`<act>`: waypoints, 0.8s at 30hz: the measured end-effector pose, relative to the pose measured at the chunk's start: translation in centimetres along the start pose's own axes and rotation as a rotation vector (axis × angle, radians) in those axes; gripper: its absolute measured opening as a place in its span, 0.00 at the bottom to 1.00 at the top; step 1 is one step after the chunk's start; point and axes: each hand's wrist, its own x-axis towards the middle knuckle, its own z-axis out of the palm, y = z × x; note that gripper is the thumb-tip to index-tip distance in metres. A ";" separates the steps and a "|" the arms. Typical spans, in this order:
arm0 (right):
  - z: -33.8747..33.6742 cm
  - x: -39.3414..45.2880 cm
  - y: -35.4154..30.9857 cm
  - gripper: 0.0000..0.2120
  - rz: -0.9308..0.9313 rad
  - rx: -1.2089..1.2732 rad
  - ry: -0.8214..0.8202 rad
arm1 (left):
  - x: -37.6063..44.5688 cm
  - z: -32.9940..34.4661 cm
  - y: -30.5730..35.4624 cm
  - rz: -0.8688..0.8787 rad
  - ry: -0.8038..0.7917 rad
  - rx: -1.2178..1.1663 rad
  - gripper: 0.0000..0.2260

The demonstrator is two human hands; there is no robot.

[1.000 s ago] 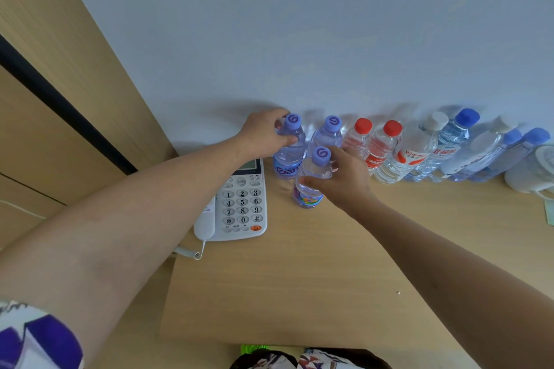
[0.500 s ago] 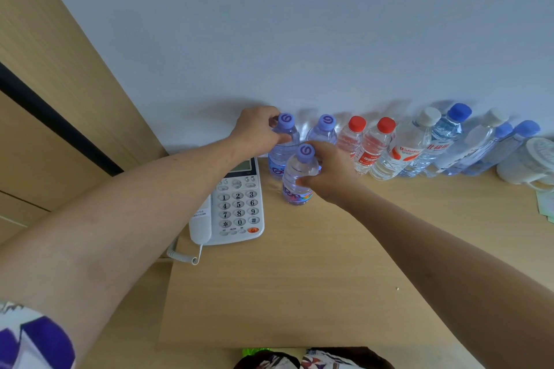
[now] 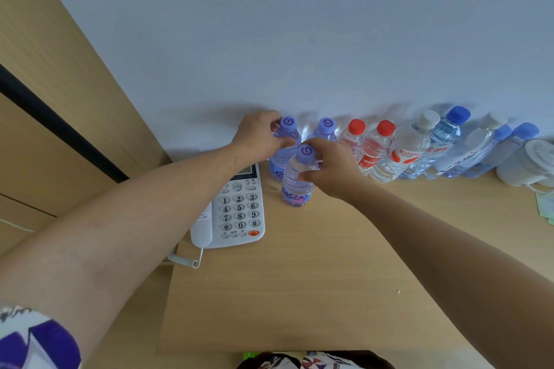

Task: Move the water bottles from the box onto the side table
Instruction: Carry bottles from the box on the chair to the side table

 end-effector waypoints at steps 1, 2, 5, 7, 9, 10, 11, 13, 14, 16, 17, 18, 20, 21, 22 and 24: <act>-0.1 0.0 0.0 0.22 -0.006 0.003 -0.016 | 0.0 0.0 0.0 0.001 -0.002 0.003 0.17; -0.2 -0.1 0.0 0.22 -0.012 -0.006 -0.027 | 0.0 0.0 -0.1 0.003 -0.004 0.004 0.17; -0.2 -0.1 -0.6 0.20 -0.001 -0.068 -0.014 | 0.0 0.0 0.0 0.005 -0.023 0.002 0.18; -0.2 0.2 -1.0 0.17 0.017 -0.129 0.027 | -0.1 -0.1 0.1 0.006 -0.038 0.016 0.18; -0.3 0.3 -1.2 0.15 0.027 -0.156 0.043 | 0.0 -0.2 0.2 0.005 -0.042 0.017 0.18; -0.4 0.3 -1.2 0.13 0.025 -0.153 0.042 | 0.0 -0.2 0.2 0.002 -0.041 0.014 0.18; -0.5 0.2 -1.1 0.13 0.022 -0.142 0.042 | 0.0 -0.2 0.3 -0.002 -0.039 0.011 0.17; -0.8 -0.1 -1.0 0.14 0.009 -0.114 0.043 | 0.0 -0.2 0.4 -0.012 -0.039 0.008 0.16; -0.9 -0.2 -1.0 0.17 -0.001 -0.108 0.036 | 0.1 -0.2 0.5 -0.016 -0.042 0.005 0.16; -1.1 -0.3 -1.2 0.20 -0.019 -0.089 0.012 | 0.1 -0.3 0.6 -0.017 -0.047 0.000 0.15; -1.1 -0.2 -1.4 0.20 -0.027 -0.072 -0.003 | 0.1 -0.4 0.6 -0.016 -0.049 -0.007 0.15; -1.0 -0.1 -1.5 0.21 -0.038 -0.063 -0.022 | 0.0 -0.4 0.6 -0.014 -0.050 -0.019 0.15; -0.8 -0.1 -1.9 0.21 -0.060 -0.096 -0.054 | 0.0 -0.6 0.5 -0.017 -0.047 -0.043 0.15; -0.7 -0.1 -2.0 0.20 -0.061 -0.131 -0.056 | -0.1 -0.6 0.5 -0.019 -0.046 -0.050 0.15; -0.6 -0.1 -2.2 0.20 -0.053 -0.166 -0.050 | -0.1 -0.6 0.5 -0.018 -0.045 -0.056 0.14; -0.5 0.0 -2.3 0.20 -0.007 -0.215 -0.021 | -0.2 -0.6 0.5 -0.015 -0.040 -0.067 0.14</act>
